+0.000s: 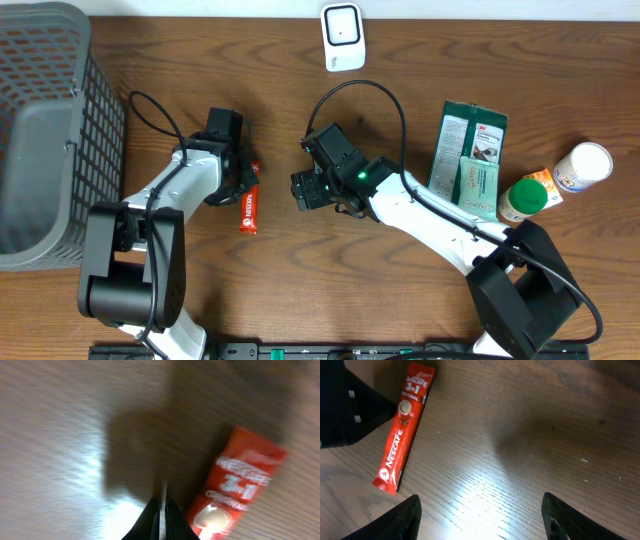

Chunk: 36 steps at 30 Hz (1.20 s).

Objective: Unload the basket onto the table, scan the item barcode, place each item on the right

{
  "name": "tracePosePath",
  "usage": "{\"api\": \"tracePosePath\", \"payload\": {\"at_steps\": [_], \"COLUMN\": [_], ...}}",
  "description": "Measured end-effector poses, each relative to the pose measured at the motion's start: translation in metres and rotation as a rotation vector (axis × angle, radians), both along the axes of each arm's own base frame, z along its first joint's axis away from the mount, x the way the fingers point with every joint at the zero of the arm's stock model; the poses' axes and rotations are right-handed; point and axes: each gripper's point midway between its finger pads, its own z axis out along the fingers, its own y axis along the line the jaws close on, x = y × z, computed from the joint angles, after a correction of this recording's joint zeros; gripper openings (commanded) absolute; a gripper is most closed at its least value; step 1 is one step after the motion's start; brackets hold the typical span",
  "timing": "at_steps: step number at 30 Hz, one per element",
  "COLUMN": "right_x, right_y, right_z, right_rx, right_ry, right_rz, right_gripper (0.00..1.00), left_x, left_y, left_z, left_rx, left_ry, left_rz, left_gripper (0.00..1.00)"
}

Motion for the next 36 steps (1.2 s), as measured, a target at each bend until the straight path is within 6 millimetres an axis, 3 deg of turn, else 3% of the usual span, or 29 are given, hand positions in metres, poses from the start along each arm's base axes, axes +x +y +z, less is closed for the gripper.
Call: {"api": "tracePosePath", "payload": {"at_steps": [7, 13, 23, 30, 32, 36], "right_x": [0.005, 0.003, -0.003, -0.024, -0.033, -0.039], "right_y": [-0.017, -0.030, -0.034, -0.012, -0.007, -0.010], "right_z": [-0.004, -0.010, -0.013, -0.016, -0.021, -0.024], "right_rx": [-0.027, -0.058, -0.070, -0.045, -0.047, -0.062], "right_ry": [0.025, 0.061, 0.095, 0.117, 0.133, 0.156], "right_rz": [-0.037, -0.058, -0.061, -0.038, -0.029, -0.033], "right_gripper": [0.73, 0.75, 0.80, 0.78, 0.78, 0.78], "left_x": [0.000, -0.016, -0.018, -0.069, -0.081, -0.091], "left_y": [-0.038, -0.072, -0.056, -0.038, -0.045, -0.077], "left_z": [0.000, 0.000, -0.002, -0.002, -0.002, 0.000], "left_rx": [-0.204, -0.343, -0.220, -0.148, -0.195, -0.366], "left_ry": [0.011, 0.078, 0.080, 0.297, 0.350, 0.394], "left_rz": [-0.031, -0.083, -0.071, -0.011, -0.008, -0.027], "left_gripper": [0.08, 0.07, 0.11, 0.13, 0.13, 0.13]}}
